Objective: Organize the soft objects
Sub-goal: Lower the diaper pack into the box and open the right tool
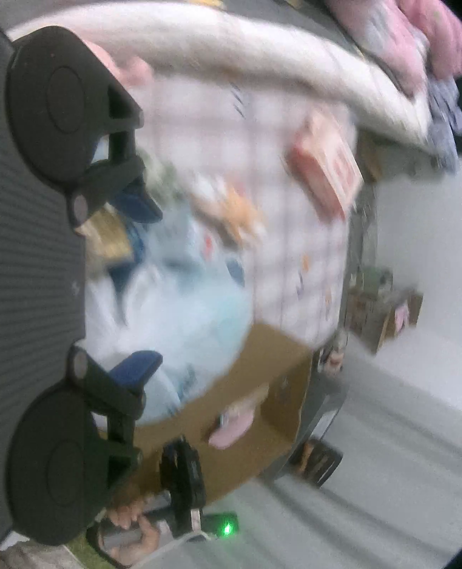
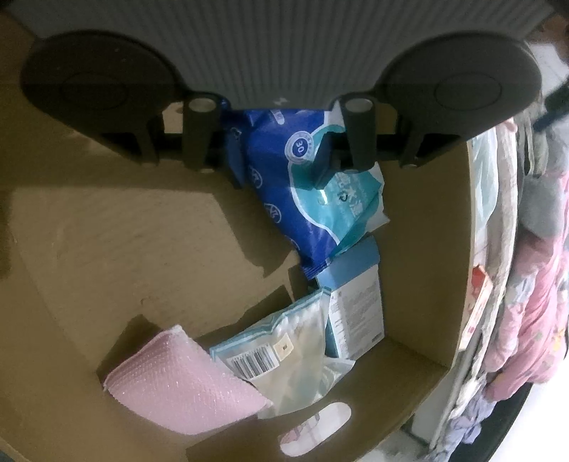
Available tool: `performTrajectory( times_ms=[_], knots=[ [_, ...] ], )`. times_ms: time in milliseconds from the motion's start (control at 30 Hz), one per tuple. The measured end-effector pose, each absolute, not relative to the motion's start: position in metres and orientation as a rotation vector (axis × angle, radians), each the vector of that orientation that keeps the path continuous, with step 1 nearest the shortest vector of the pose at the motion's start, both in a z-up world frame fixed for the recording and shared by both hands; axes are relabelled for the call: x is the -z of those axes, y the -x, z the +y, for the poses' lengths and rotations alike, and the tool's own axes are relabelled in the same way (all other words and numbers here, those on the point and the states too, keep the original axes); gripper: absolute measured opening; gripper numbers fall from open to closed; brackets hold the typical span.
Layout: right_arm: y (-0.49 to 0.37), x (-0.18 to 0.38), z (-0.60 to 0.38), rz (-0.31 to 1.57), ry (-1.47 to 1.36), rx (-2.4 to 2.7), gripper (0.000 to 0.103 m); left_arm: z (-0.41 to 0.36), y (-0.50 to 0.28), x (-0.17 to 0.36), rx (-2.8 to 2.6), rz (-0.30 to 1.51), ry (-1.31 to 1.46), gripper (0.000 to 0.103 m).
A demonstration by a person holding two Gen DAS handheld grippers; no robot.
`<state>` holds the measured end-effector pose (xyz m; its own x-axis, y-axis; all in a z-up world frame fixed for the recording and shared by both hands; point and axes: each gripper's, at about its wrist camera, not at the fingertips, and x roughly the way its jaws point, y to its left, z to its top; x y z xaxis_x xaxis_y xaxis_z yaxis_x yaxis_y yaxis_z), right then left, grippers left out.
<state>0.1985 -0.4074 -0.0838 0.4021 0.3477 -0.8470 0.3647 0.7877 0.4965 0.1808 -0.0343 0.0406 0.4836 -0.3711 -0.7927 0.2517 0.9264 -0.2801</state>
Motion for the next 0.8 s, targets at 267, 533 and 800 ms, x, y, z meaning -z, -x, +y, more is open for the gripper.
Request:
performTrajectory(
  times_ms=[267,533,800],
  knots=[
    [-0.21,0.084,-0.393,1.158,-0.738,0.097,0.04,0.036,-0.146,-0.023,0.276,0.961,0.23,0.08],
    [-0.202,0.067,-0.394,1.121,-0.711,0.118,0.047,0.069,-0.111,-0.019,0.226,0.882,0.227,0.08],
    [-0.164,0.006,-0.385,0.935,-0.663,0.101,0.051,0.078,-0.084,-0.016,0.207,0.821,0.145,0.081]
  ],
)
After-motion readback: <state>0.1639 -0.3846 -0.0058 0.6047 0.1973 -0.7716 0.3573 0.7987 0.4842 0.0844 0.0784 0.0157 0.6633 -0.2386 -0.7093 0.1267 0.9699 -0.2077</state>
